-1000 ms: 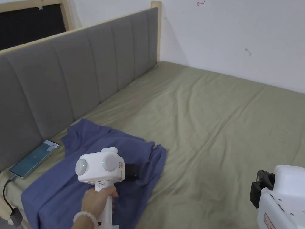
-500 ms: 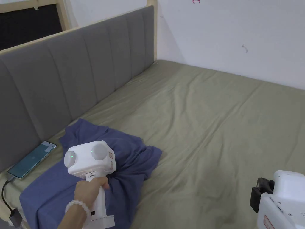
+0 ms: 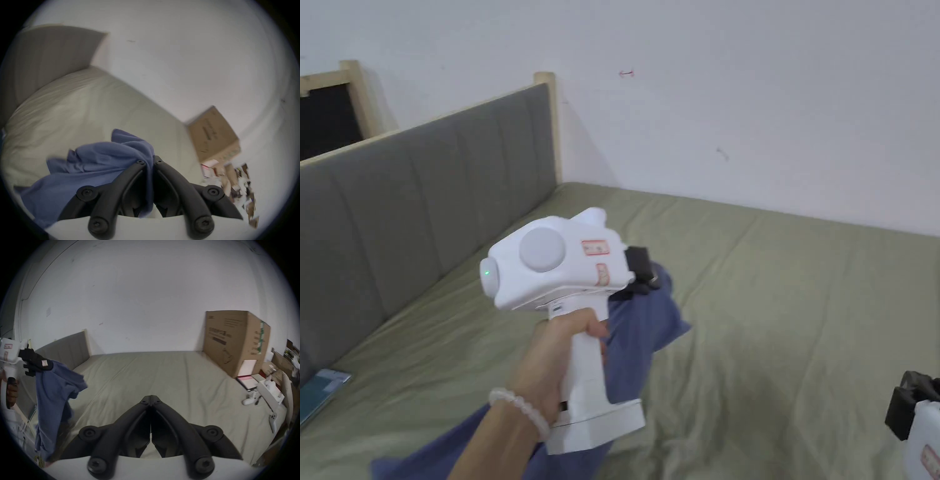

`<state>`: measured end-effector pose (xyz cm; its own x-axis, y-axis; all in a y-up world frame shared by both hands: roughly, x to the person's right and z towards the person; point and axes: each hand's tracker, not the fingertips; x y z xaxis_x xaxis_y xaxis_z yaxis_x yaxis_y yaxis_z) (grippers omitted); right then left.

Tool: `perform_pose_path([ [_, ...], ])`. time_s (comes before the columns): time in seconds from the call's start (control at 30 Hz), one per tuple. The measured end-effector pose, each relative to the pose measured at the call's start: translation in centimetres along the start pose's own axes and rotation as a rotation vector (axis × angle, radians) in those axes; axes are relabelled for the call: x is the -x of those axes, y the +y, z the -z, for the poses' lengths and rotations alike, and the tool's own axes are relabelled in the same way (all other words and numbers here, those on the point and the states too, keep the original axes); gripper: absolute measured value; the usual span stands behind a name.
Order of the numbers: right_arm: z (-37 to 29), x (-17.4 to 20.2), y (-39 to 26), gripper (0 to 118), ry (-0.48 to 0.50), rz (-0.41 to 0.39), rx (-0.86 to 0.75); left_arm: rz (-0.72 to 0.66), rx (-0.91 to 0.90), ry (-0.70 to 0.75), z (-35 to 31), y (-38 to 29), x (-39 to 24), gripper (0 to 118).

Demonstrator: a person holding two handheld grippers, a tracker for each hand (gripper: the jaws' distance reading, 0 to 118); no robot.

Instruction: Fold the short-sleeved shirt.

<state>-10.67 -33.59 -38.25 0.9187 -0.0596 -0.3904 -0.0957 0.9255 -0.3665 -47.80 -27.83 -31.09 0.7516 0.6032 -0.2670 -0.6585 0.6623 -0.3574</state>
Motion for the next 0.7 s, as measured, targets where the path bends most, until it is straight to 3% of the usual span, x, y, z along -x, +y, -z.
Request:
perform_pose_path([
  [0.17,-3.7,-7.2,1.9,0,-0.167,0.071,-0.087,0.068,0.084,-0.337,3.1,-3.8,-11.9,4],
  [0.27,-5.8,-11.7,2.2,0,-0.260,0.135,-0.111,0.177,0.152,-0.411,6.6,-8.5,-16.6,4],
  [0.33,-6.9,-14.3,1.8,0,-0.307,0.157,-0.112,0.147,0.300,-0.457,9.7,-12.2,-17.5,3],
  [0.4,-7.6,-16.5,1.0,0,-0.355,0.177,-0.094,0.172,0.386,-0.427,13.0,-16.8,-17.4,4],
  [0.53,-8.1,-19.6,-1.6,0,-0.417,0.227,-0.020,0.388,0.603,-0.156,19.8,-27.3,-15.2,3],
  [0.6,-8.2,-20.4,-2.8,0,-0.414,0.251,0.017,0.393,0.722,-0.102,21.4,-31.2,-13.4,4],
  [0.7,-7.9,-20.9,-4.1,0,-0.425,0.242,0.055,0.379,0.687,-0.093,20.9,-33.1,-12.1,4],
])
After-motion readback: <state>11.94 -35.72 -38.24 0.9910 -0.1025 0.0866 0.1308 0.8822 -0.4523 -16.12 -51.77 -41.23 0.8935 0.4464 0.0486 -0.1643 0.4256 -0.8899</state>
